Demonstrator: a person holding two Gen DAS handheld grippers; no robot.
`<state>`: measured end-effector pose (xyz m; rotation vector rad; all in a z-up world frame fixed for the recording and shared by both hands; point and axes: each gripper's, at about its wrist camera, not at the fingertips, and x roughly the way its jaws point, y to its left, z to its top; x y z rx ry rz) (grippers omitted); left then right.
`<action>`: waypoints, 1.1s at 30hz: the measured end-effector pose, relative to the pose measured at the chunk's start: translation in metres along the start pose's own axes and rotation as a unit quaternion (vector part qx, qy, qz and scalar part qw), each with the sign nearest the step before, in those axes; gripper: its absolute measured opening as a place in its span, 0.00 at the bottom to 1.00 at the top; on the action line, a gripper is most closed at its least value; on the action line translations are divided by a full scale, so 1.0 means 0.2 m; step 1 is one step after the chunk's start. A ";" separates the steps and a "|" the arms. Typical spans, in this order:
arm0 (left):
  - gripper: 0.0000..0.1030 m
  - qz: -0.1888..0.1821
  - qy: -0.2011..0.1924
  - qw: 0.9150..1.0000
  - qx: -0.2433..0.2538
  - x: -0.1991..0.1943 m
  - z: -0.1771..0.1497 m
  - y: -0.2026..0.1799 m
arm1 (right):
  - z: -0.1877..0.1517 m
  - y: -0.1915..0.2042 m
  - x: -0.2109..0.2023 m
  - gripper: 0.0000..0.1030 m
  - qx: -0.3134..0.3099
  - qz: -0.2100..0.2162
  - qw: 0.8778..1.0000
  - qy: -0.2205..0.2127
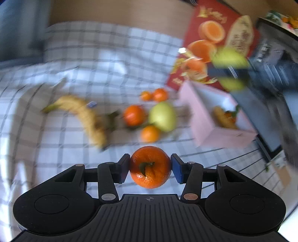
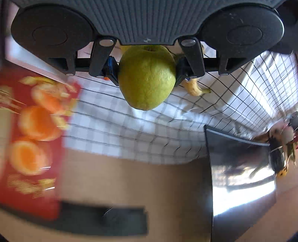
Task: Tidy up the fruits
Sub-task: 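Carry the mandarin into the pink box and open the left tool while the right tool carries the pear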
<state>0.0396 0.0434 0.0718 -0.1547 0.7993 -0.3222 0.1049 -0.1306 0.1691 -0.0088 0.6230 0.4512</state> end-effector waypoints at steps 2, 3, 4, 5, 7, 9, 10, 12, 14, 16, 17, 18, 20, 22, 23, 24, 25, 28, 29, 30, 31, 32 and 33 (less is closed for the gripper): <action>0.52 -0.018 -0.005 1.000 0.017 0.03 0.07 -0.09 | -0.13 -0.04 -0.16 0.57 0.009 -0.034 0.999 -0.015; 0.52 -0.027 -0.007 0.999 0.024 0.05 0.12 -0.13 | -0.20 -0.06 -0.24 0.57 0.017 -0.053 0.998 -0.018; 0.52 -0.036 -0.009 0.999 0.032 0.08 0.17 -0.18 | -0.28 -0.09 -0.31 0.57 0.029 -0.072 0.997 -0.016; 0.52 -0.047 -0.011 0.998 0.039 0.11 0.22 -0.23 | -0.35 -0.13 -0.36 0.57 0.043 -0.087 0.995 -0.011; 0.52 -0.073 -0.008 0.996 0.047 0.19 0.33 -0.34 | -0.47 -0.19 -0.46 0.57 0.079 -0.107 0.991 -0.001; 0.52 -0.105 0.004 0.993 0.049 0.30 0.43 -0.46 | -0.59 -0.26 -0.53 0.57 0.118 -0.120 0.986 0.010; 0.52 -0.122 0.012 0.991 0.051 0.38 0.47 -0.53 | -0.64 -0.27 -0.55 0.57 0.130 -0.128 0.983 0.013; 0.52 -0.145 0.029 0.987 0.055 0.51 0.53 -0.64 | -0.74 -0.30 -0.59 0.57 0.146 -0.149 0.978 0.017; 0.52 -0.156 0.055 0.984 0.060 0.66 0.55 -0.76 | -0.81 -0.30 -0.61 0.57 0.156 -0.163 0.974 0.020; 0.52 -0.157 0.078 0.982 0.065 0.78 0.54 -0.85 | -0.87 -0.31 -0.63 0.57 0.168 -0.168 0.971 0.022; 0.52 -0.158 0.087 0.981 0.069 0.82 0.53 -0.88 | -0.89 -0.31 -0.63 0.57 0.172 -0.171 0.970 0.023; 0.52 -0.156 0.093 0.980 0.075 0.86 0.51 -0.90 | -0.90 -0.32 -0.63 0.57 0.174 -0.174 0.969 0.024; 0.51 -0.137 0.104 0.981 0.091 0.92 0.48 -0.93 | -0.91 -0.32 -0.62 0.57 0.179 -0.182 0.967 0.028; 0.51 -0.111 0.116 0.981 0.108 0.97 0.45 -0.94 | -0.93 -0.34 -0.63 0.57 0.184 -0.183 0.965 0.034; 0.51 -0.105 0.121 0.981 0.111 0.99 0.43 -0.93 | -0.94 -0.34 -0.63 0.57 0.186 -0.182 0.965 0.036; 0.52 -0.107 0.125 0.980 0.109 1.00 0.43 -0.93 | -0.95 -0.35 -0.63 0.57 0.188 -0.182 0.965 0.038; 0.51 -0.107 0.127 0.980 0.109 1.01 0.43 -0.93 | -0.96 -0.36 -0.62 0.57 0.189 -0.182 0.964 0.041; 0.51 -0.117 0.127 0.979 0.104 1.00 0.43 -0.91 | -0.96 -0.38 -0.60 0.57 0.190 -0.180 0.964 0.048; 0.51 -0.124 0.122 0.980 0.098 0.99 0.44 -0.90 | -0.96 -0.38 -0.60 0.57 0.188 -0.179 0.964 0.049; 0.51 -0.130 0.113 0.981 0.090 0.97 0.45 -0.89 | -0.96 -0.39 -0.59 0.57 0.185 -0.177 0.965 0.049; 0.51 -0.134 0.102 0.982 0.082 0.93 0.47 -0.87 | -0.96 -0.39 -0.59 0.57 0.182 -0.176 0.966 0.048; 0.51 -0.138 0.086 0.984 0.073 0.89 0.48 -0.85 | -0.95 -0.39 -0.59 0.57 0.178 -0.175 0.967 0.045; 0.51 -0.141 0.070 0.986 0.063 0.83 0.49 -0.83 | -0.94 -0.40 -0.59 0.57 0.175 -0.175 0.968 0.041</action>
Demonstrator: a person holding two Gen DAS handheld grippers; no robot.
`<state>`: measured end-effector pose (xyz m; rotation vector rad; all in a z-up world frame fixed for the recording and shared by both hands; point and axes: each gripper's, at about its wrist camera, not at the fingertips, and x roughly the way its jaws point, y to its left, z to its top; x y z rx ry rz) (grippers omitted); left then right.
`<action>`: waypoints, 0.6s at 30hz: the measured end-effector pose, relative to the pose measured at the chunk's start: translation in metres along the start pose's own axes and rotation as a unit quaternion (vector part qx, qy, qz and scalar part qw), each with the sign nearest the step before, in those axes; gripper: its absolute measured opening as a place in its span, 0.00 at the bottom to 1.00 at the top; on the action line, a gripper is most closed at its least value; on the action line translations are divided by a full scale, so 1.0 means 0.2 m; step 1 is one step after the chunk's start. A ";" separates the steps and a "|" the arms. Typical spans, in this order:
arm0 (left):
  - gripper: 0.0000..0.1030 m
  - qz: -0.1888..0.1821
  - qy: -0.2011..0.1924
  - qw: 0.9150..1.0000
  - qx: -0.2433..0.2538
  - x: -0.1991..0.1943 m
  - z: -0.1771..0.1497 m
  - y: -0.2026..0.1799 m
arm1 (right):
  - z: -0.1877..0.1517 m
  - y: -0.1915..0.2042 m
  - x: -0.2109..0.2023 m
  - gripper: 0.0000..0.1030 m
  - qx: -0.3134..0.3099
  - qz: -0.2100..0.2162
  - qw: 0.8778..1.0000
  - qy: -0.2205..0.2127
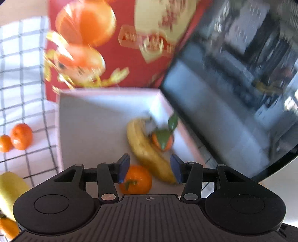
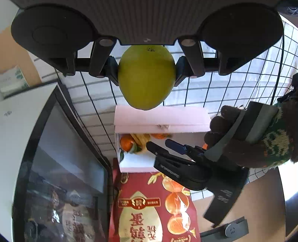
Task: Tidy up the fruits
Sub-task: 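Carry the mandarin into the pink box and open the left tool while the right tool carries the pear, then lower the green pear into the pink box and open the right tool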
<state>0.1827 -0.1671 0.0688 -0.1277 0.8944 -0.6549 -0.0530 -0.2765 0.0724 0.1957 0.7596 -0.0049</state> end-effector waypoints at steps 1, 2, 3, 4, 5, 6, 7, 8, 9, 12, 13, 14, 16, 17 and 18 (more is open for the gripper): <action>0.51 -0.002 -0.016 1.000 -0.007 -0.06 0.00 0.01 | 0.01 0.00 0.00 0.57 -0.003 0.002 1.000 -0.005; 0.51 -0.003 -0.033 0.999 -0.015 -0.13 -0.02 0.03 | 0.03 0.00 0.00 0.57 -0.008 0.005 1.000 -0.011; 0.51 -0.003 -0.048 0.999 -0.024 -0.20 -0.04 0.05 | 0.05 0.00 0.00 0.57 -0.012 0.007 1.000 -0.016; 0.51 0.000 -0.061 0.998 -0.031 -0.27 -0.07 0.08 | 0.07 0.00 0.00 0.57 -0.018 0.008 1.000 -0.023; 0.51 0.006 -0.071 0.997 -0.038 -0.32 -0.10 0.10 | 0.10 0.00 0.01 0.57 -0.026 0.010 0.999 -0.030; 0.51 0.014 -0.079 0.996 -0.044 -0.38 -0.14 0.13 | 0.14 0.01 0.02 0.57 -0.036 0.012 0.999 -0.039; 0.51 0.024 -0.084 0.995 -0.050 -0.43 -0.19 0.16 | 0.17 0.03 0.03 0.57 -0.045 0.013 0.998 -0.046; 0.51 0.035 -0.087 0.994 -0.058 -0.48 -0.25 0.20 | 0.22 0.05 0.05 0.57 -0.055 0.017 0.997 -0.053; 0.51 0.044 -0.087 0.993 -0.067 -0.52 -0.30 0.23 | 0.26 0.06 0.07 0.57 -0.059 0.023 0.996 -0.056; 0.51 0.065 -0.074 0.992 -0.085 -0.62 -0.44 0.30 | 0.44 0.07 0.20 0.57 -0.037 0.052 0.997 -0.047; 0.51 0.069 -0.069 0.991 -0.087 -0.65 -0.48 0.32 | 0.49 0.07 0.25 0.57 -0.023 0.065 0.997 -0.040; 0.51 0.074 -0.064 0.991 -0.089 -0.66 -0.52 0.34 | 0.56 0.07 0.33 0.57 -0.004 0.079 0.996 -0.027; 0.51 0.084 -0.060 0.990 -0.092 -0.71 -0.59 0.36 | 0.64 0.08 0.48 0.57 0.028 0.100 0.995 0.004; 0.51 0.089 -0.059 0.990 -0.095 -0.73 -0.62 0.37 | 0.67 0.09 0.56 0.57 0.040 0.108 0.993 0.020; 0.51 0.093 -0.058 0.989 -0.099 -0.75 -0.65 0.39 | 0.69 0.10 0.64 0.57 0.047 0.114 0.992 0.037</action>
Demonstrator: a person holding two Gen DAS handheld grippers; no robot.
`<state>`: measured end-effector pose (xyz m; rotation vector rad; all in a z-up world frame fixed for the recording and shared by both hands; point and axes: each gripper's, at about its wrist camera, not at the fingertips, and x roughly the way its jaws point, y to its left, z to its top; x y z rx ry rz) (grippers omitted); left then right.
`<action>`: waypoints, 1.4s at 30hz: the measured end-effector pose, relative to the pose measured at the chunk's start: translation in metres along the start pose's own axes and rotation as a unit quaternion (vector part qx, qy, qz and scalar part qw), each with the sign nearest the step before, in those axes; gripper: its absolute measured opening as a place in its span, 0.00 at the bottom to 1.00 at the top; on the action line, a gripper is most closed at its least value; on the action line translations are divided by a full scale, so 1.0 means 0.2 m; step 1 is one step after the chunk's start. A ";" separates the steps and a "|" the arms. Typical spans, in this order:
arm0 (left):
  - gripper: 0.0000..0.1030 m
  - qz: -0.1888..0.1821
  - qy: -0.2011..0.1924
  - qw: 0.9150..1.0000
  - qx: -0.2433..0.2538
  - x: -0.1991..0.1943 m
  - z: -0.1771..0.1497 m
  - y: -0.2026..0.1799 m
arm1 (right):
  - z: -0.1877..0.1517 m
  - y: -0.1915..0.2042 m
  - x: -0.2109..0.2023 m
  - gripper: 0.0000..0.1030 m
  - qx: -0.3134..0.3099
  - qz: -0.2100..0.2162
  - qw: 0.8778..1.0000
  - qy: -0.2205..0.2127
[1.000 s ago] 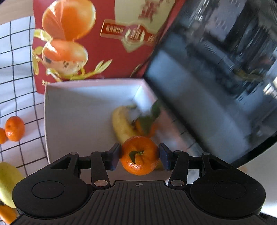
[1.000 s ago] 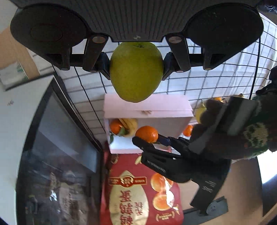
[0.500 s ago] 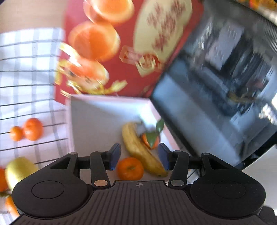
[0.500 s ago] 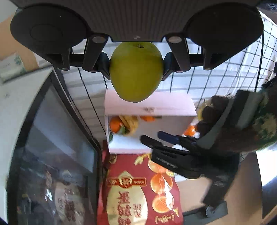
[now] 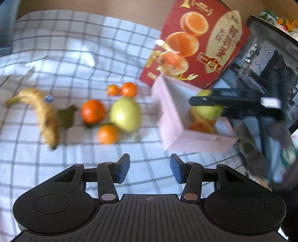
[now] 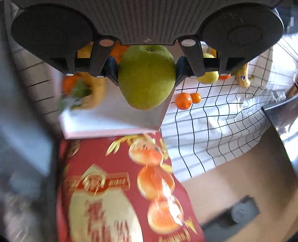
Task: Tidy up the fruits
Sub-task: 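Lower the green pear into the pink box and open the right tool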
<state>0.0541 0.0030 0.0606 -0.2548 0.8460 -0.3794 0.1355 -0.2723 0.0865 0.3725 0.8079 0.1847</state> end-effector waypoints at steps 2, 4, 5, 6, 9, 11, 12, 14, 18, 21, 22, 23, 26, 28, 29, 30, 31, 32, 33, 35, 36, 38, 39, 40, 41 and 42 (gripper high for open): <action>0.51 0.010 -0.001 1.000 -0.008 -0.04 -0.03 0.05 | 0.02 0.01 0.14 0.57 0.004 -0.007 0.999 0.032; 0.51 0.020 -0.005 1.000 -0.013 -0.08 -0.06 0.09 | 0.01 0.04 0.25 0.57 -0.015 -0.030 0.998 0.057; 0.51 0.025 -0.007 1.000 -0.014 -0.10 -0.07 0.11 | 0.01 0.05 0.30 0.57 -0.027 -0.040 0.996 0.069; 0.51 0.029 -0.010 0.999 -0.015 -0.12 -0.07 0.12 | 0.00 0.06 0.32 0.57 -0.037 -0.047 0.995 0.078; 0.51 0.034 -0.020 0.999 -0.026 -0.16 -0.08 0.16 | -0.01 0.09 0.40 0.57 -0.060 -0.052 0.991 0.107; 0.51 0.036 -0.025 0.998 -0.034 -0.17 -0.08 0.18 | -0.01 0.11 0.43 0.57 -0.074 -0.052 0.988 0.123; 0.51 0.036 -0.026 0.998 -0.036 -0.17 -0.08 0.19 | 0.00 0.10 0.44 0.57 -0.073 -0.050 0.988 0.124; 0.51 0.037 -0.026 0.998 -0.042 -0.17 -0.08 0.22 | 0.00 0.09 0.46 0.57 -0.072 -0.046 0.987 0.134; 0.51 0.035 -0.032 0.998 -0.049 -0.18 -0.06 0.24 | 0.00 0.06 0.45 0.58 -0.054 -0.026 0.988 0.145; 0.51 0.034 -0.031 0.998 -0.049 -0.17 -0.06 0.24 | 0.01 0.05 0.41 0.58 -0.032 -0.005 0.990 0.141; 0.51 0.033 -0.030 0.998 -0.050 -0.16 -0.06 0.24 | 0.01 0.04 0.40 0.58 -0.028 -0.001 0.990 0.140; 0.51 0.031 -0.028 0.998 -0.050 -0.15 -0.06 0.23 | 0.00 0.05 0.39 0.58 -0.028 0.002 0.990 0.140; 0.51 0.027 -0.022 0.998 -0.047 -0.14 -0.06 0.22 | -0.01 0.06 0.37 0.57 -0.035 0.006 0.990 0.139; 0.51 0.025 -0.019 0.999 -0.045 -0.13 -0.05 0.21 | -0.02 0.06 0.36 0.57 -0.034 0.009 0.990 0.140; 0.51 0.023 -0.019 0.999 -0.044 -0.12 -0.05 0.20 | -0.02 0.06 0.35 0.57 -0.032 0.013 0.989 0.140; 0.51 0.022 -0.017 0.999 -0.043 -0.12 -0.05 0.20 | -0.02 0.06 0.35 0.57 -0.030 0.017 0.989 0.142; 0.51 0.021 -0.016 0.999 -0.042 -0.11 -0.05 0.19 | -0.02 0.05 0.34 0.57 -0.025 0.022 0.989 0.143; 0.51 0.020 -0.014 0.999 -0.041 -0.10 -0.05 0.18 | -0.02 0.04 0.33 0.57 -0.017 0.028 0.989 0.143; 0.51 0.019 -0.012 0.999 -0.040 -0.10 -0.06 0.18 | -0.02 0.02 0.33 0.57 -0.007 0.033 0.989 0.143; 0.51 0.017 -0.008 0.999 -0.037 -0.08 -0.06 0.16 | -0.02 0.00 0.33 0.57 0.015 0.042 0.989 0.143; 0.51 0.016 -0.007 0.999 -0.035 -0.08 -0.06 0.16 | -0.02 -0.02 0.33 0.57 0.027 0.046 0.988 0.144; 0.51 0.014 -0.004 0.999 -0.034 -0.07 -0.06 0.14 | -0.03 -0.04 0.32 0.58 0.044 0.055 0.987 0.142; 0.51 0.015 -0.004 0.999 -0.033 -0.07 -0.06 0.14 | -0.03 -0.04 0.32 0.58 0.048 0.058 0.987 0.141; 0.51 0.016 -0.003 0.999 -0.034 -0.07 -0.06 0.14 | -0.03 -0.05 0.32 0.58 0.053 0.062 0.987 0.139; 0.51 0.017 -0.003 0.999 -0.034 -0.06 -0.06 0.14 | -0.03 -0.06 0.31 0.57 0.060 0.070 0.987 0.135; 0.51 0.019 -0.002 0.999 -0.035 -0.06 -0.06 0.14 | -0.03 -0.06 0.30 0.58 0.064 0.076 0.986 0.131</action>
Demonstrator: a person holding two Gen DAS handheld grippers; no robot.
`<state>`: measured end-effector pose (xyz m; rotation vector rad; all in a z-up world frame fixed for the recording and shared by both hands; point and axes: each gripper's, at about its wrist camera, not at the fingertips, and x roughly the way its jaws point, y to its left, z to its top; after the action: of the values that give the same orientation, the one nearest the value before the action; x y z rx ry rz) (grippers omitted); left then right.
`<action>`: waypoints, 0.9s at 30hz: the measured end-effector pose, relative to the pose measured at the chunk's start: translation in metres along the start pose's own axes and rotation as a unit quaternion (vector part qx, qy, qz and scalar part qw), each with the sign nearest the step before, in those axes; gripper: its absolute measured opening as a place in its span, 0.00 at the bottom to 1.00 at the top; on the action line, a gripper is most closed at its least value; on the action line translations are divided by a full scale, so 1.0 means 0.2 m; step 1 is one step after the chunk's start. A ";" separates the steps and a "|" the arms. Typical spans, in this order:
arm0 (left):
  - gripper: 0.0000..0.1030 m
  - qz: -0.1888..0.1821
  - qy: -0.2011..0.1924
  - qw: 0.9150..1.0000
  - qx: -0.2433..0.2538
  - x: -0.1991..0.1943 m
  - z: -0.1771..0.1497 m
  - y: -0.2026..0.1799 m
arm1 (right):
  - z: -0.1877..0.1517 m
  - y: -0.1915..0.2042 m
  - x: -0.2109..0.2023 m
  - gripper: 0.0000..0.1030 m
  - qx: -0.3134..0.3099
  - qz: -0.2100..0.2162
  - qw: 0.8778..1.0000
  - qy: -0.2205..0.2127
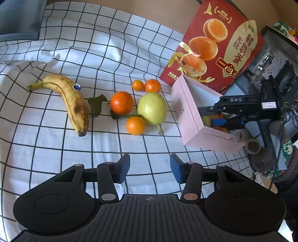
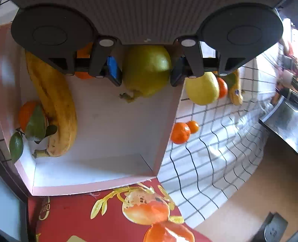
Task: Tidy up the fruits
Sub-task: 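Lower the green pear into the pink box and open the right tool, then close the left tool around a small mandarin on the cloth and lift it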
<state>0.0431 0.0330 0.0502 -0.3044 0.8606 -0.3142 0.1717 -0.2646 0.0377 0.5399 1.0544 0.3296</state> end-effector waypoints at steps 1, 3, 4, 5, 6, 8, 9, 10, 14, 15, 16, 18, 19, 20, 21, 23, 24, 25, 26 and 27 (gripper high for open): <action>0.51 0.001 0.001 1.000 -0.001 0.00 0.00 0.00 | 0.00 -0.01 -0.01 0.58 0.001 0.006 1.000 -0.004; 0.51 0.001 0.003 1.000 -0.002 0.01 0.00 0.00 | 0.01 0.00 -0.04 0.58 -0.003 0.011 1.000 -0.010; 0.51 0.000 0.004 1.000 -0.002 0.02 0.00 0.00 | 0.01 0.00 -0.05 0.58 -0.006 0.011 1.000 -0.011; 0.51 0.000 0.006 1.000 -0.003 0.02 0.00 0.00 | 0.01 0.01 -0.05 0.58 -0.010 0.012 1.000 -0.011; 0.51 -0.001 0.007 1.000 -0.003 0.03 0.00 0.00 | 0.01 0.01 -0.05 0.58 -0.013 0.011 1.000 -0.010; 0.51 -0.002 0.010 1.000 -0.002 0.04 -0.01 -0.01 | 0.00 0.01 -0.06 0.59 -0.014 0.012 1.000 -0.010; 0.51 -0.002 0.011 1.000 -0.001 0.04 -0.01 -0.01 | 0.00 0.01 -0.06 0.59 -0.013 0.012 1.000 -0.011; 0.51 -0.002 0.013 1.000 0.001 0.04 -0.01 -0.02 | 0.00 0.01 -0.06 0.59 -0.012 0.013 1.000 -0.012; 0.51 0.003 0.018 1.000 0.003 0.05 -0.01 -0.01 | -0.01 0.03 -0.08 0.59 -0.021 0.007 1.000 -0.021; 0.51 0.006 0.018 1.000 0.002 0.06 -0.01 -0.01 | -0.02 0.04 -0.09 0.59 -0.028 0.002 0.999 -0.026; 0.51 0.009 0.019 1.000 0.000 0.06 -0.01 0.00 | -0.02 0.06 -0.10 0.59 -0.037 -0.004 0.999 -0.031; 0.51 0.016 0.019 1.000 -0.002 0.06 -0.01 0.01 | -0.03 0.11 -0.14 0.59 -0.063 -0.019 0.997 -0.045; 0.51 0.020 0.019 1.000 -0.002 0.07 -0.01 0.01 | -0.04 0.14 -0.15 0.59 -0.077 -0.028 0.995 -0.052; 0.51 0.024 0.018 1.000 0.000 0.07 -0.01 0.01 | -0.05 0.18 -0.17 0.59 -0.097 -0.040 0.993 -0.062; 0.51 0.028 0.016 0.999 0.004 0.07 0.00 0.01 | -0.07 0.22 -0.19 0.59 -0.120 -0.056 0.988 -0.075; 0.51 0.039 0.008 0.999 0.019 0.08 0.02 -0.01 | -0.12 0.30 -0.23 0.59 -0.163 -0.082 0.978 -0.103; 0.51 0.045 0.003 0.998 0.031 0.09 0.03 -0.02 | -0.16 0.35 -0.25 0.59 -0.189 -0.096 0.970 -0.120; 0.51 0.053 -0.004 0.997 0.050 0.10 0.05 -0.03 | -0.19 0.39 -0.27 0.59 -0.207 -0.106 0.963 -0.133; 0.51 0.057 -0.008 0.996 0.067 0.12 0.07 -0.04 | -0.25 0.43 -0.28 0.59 -0.232 -0.119 0.954 -0.147; 0.51 0.060 -0.012 0.995 0.084 0.14 0.09 -0.05 | -0.29 0.46 -0.29 0.59 -0.252 -0.130 0.946 -0.155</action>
<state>0.0716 0.0151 0.0461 -0.0995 0.8188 -0.2691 0.0926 -0.2022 0.1099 -0.0130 0.6870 0.2562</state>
